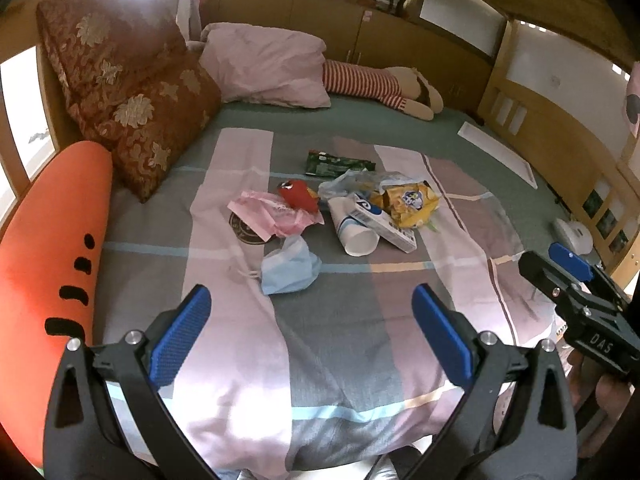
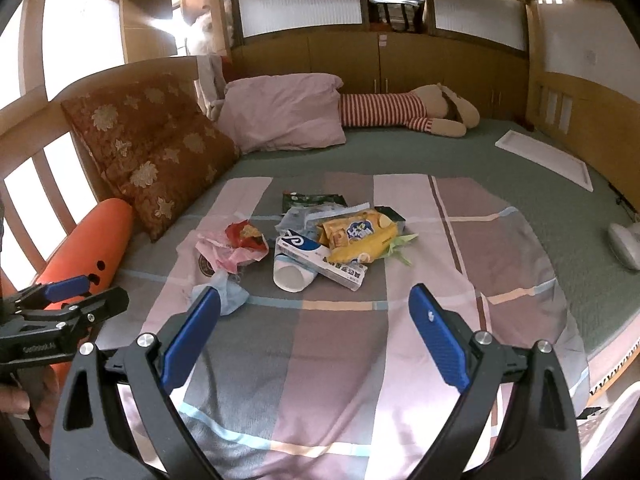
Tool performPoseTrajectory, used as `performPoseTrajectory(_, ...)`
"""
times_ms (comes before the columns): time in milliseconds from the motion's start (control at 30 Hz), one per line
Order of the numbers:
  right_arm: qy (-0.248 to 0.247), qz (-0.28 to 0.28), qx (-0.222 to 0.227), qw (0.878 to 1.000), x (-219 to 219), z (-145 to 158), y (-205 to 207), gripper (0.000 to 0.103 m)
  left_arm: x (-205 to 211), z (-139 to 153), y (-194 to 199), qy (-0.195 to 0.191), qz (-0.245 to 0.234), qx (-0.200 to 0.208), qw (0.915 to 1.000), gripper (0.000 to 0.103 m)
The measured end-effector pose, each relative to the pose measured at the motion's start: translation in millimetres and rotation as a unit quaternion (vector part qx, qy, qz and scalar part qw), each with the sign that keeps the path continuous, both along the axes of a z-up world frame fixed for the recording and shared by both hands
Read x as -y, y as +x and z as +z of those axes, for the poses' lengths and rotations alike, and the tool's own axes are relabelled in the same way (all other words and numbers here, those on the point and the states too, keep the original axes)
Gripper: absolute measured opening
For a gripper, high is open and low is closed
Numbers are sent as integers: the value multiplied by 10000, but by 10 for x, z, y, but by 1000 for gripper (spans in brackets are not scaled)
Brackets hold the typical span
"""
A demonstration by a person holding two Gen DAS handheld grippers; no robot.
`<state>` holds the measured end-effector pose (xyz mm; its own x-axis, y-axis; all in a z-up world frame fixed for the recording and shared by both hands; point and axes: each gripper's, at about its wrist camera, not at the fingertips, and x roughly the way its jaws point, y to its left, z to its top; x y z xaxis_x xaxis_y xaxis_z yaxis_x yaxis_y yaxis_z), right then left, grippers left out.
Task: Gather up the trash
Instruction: 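Swing both tools back over the bed toward the remaining trash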
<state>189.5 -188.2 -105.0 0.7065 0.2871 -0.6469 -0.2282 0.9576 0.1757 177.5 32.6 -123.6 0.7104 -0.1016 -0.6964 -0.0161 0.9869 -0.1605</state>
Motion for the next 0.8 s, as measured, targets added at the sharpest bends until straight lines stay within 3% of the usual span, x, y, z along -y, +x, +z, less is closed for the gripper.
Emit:
performPoseTrajectory(567,6,40,-68,10000,-21,-12,-1,93,83,-84,40,120,-126,-114,9998,100)
performPoseTrajectory(700,36,67,-231,9997,-28,-65,31,93,132,-178,199,355,-137,-233,9990,100)
performPoseTrajectory(800,51,41,-346,9994,-7,-135,90,93,200,-297,405,786,-136,-312,9963,100)
